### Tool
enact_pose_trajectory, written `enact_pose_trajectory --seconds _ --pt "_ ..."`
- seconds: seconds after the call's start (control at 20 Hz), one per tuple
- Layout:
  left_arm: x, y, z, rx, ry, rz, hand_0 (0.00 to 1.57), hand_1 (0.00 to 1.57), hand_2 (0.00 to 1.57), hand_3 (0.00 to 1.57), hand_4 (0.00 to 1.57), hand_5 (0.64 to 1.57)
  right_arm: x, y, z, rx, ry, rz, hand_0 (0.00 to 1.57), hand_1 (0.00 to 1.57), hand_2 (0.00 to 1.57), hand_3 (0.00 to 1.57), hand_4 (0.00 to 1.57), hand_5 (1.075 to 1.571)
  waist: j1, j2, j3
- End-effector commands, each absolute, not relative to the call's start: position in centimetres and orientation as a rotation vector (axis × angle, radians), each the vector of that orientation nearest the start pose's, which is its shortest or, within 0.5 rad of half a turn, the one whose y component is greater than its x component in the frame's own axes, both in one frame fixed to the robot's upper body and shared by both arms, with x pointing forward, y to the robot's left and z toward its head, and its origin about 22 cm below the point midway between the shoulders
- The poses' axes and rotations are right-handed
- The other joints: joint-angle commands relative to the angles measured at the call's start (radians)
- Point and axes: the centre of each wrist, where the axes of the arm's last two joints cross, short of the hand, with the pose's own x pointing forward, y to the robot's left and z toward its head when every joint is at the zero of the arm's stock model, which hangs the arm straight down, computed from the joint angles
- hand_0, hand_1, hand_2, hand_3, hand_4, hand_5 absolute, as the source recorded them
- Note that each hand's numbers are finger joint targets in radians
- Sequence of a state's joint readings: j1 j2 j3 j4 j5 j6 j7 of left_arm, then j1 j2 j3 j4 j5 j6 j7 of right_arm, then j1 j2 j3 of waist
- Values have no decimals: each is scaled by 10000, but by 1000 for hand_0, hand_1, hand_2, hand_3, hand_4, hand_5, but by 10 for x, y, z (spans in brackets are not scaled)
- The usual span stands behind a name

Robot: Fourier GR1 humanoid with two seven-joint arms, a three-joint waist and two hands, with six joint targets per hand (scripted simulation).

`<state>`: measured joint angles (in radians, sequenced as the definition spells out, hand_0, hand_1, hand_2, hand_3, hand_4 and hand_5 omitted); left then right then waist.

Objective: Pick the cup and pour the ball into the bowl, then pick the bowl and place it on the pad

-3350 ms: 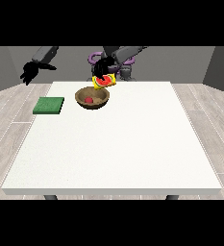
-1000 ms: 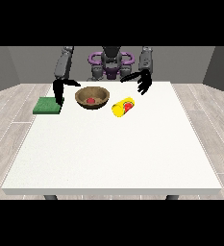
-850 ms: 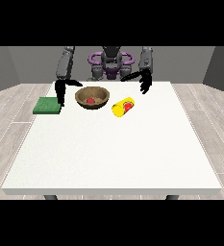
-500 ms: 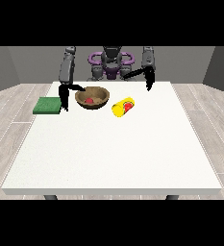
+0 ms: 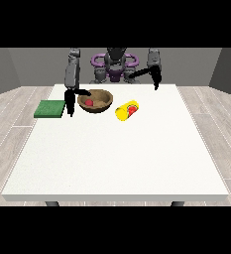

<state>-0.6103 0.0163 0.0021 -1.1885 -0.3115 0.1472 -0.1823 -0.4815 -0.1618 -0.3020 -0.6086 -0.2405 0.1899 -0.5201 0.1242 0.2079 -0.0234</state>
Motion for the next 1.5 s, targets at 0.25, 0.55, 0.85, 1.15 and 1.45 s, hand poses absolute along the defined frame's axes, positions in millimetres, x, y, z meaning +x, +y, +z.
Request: enact_pose_trajectory --seconds 0.25,0.55,0.85,1.15,1.45 --pt "371 193 56 2578 -18500 -3119 0 0 0 0 0 1564 348 -233 -68 1856 -14588 -2198 0 0 0 0 384 1552 -634 -869 235" --pt "372 184 84 1971 -19394 -3657 0 0 0 0 0 1567 311 -253 -110 -406 -13235 -1887 1570 1570 1571 823 656 1570 283 -98 236" --pt "368 193 63 1952 -18808 -3494 0 0 0 0 0 1569 332 -256 -87 -1403 -12104 -1385 1571 1571 1571 1571 1034 1551 208 -800 219" --pt "366 244 52 2130 -18048 -2835 0 0 0 0 0 1570 355 -253 -58 -1874 -11832 -1083 1571 1571 1571 1571 1020 1552 -359 -1464 231" --pt "351 278 13 3201 -17457 -2039 0 0 0 0 0 1570 384 -254 -7 -790 -11508 -678 1571 1571 1571 1571 1048 1553 -1368 -1959 228"
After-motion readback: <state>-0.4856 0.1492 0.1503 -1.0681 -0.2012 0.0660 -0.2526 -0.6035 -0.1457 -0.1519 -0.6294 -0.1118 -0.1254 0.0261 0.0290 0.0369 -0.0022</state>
